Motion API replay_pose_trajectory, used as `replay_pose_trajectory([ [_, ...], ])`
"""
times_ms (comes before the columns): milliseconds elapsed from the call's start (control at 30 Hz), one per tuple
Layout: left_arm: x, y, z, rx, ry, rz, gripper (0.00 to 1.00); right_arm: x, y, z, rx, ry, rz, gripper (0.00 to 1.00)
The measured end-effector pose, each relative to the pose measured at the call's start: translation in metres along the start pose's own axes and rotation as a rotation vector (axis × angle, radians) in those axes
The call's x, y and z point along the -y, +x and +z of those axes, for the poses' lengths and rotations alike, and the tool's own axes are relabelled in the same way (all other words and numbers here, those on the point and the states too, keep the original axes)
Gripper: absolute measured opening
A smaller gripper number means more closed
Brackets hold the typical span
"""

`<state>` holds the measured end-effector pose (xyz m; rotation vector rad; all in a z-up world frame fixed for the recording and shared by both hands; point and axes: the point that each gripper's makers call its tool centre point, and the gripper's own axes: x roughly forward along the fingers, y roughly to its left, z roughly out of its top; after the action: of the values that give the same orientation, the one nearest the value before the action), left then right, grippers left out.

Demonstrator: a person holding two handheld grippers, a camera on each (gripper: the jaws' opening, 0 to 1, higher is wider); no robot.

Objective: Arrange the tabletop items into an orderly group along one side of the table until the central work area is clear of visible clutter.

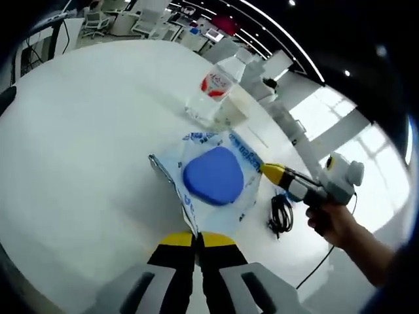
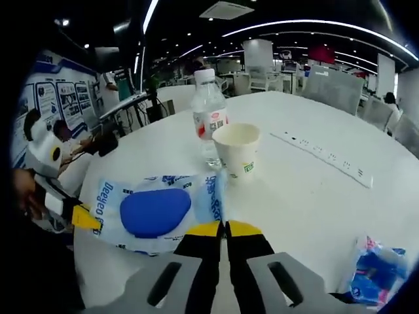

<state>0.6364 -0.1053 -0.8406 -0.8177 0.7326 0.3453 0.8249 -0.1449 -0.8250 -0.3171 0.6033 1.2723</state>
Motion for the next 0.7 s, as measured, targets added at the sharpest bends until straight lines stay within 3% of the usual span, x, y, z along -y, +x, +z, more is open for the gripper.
replay_pose_trajectory([
  [300, 0.009, 0.003, 0.013, 0.007, 0.092, -0.017, 0.0, 0.009, -0.038, -0.008, 0.065, 0.083, -0.087, 0.0],
  [700, 0.044, 0.02, 0.02, -0.021, 0.216, -0.095, 0.0, 0.036, -0.083, -0.023, 0.129, 0.201, -0.235, 0.0],
])
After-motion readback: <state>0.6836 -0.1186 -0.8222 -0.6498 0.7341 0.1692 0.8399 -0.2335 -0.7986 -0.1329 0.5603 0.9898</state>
